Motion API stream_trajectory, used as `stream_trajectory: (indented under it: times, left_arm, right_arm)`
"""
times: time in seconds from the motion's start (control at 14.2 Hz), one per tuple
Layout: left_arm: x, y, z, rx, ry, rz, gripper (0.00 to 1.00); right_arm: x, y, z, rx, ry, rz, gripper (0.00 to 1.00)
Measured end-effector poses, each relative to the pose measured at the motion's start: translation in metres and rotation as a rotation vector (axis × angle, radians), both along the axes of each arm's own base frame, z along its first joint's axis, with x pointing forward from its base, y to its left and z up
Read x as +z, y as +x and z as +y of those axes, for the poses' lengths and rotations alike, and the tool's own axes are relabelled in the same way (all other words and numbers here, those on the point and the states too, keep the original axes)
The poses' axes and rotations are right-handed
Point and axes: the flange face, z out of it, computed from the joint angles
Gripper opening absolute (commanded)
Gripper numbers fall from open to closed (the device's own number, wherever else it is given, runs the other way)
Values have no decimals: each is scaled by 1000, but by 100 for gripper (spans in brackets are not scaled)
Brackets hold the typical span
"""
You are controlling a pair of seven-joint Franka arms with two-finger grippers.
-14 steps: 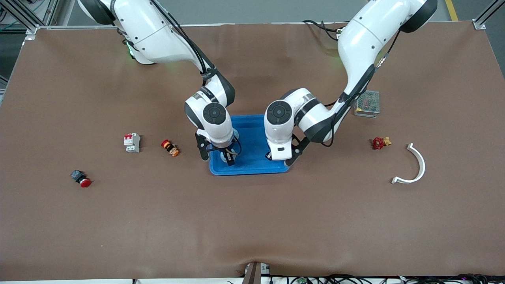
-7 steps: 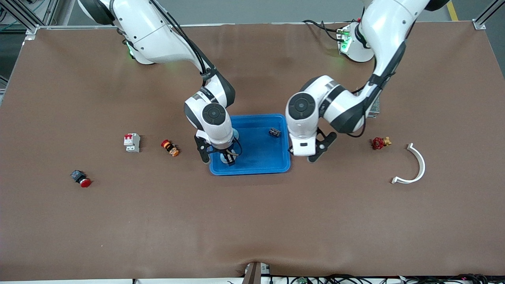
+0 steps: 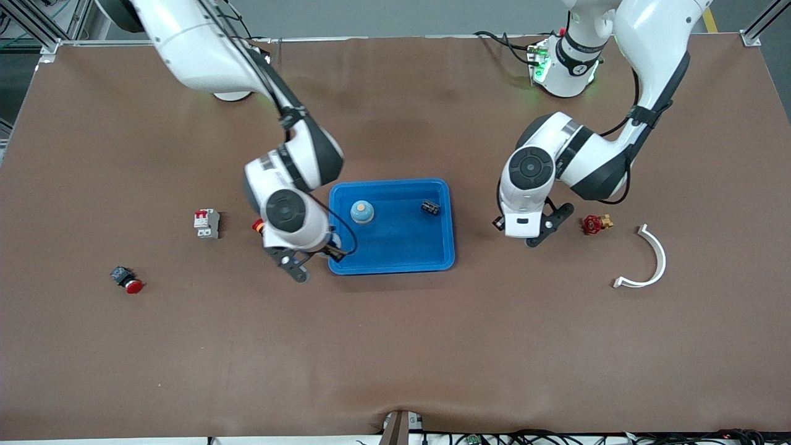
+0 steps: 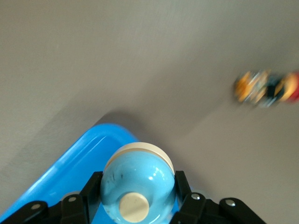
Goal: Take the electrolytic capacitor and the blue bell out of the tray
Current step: 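Lift the capacitor out with the left gripper while the right gripper carries the bell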
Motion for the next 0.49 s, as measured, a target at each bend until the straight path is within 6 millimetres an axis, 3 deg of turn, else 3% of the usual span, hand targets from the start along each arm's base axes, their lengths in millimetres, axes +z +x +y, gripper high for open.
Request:
stream_trajectory:
  times: [0.21,0.49]
  left_arm:
    - [-12,1,27,-2,8,35,0]
    - [-26,3,65,-1,8,79,0]
  right_arm:
    - [21,14,-49,167,32,12,0]
    - [14,14,-97,351,33,-5,0]
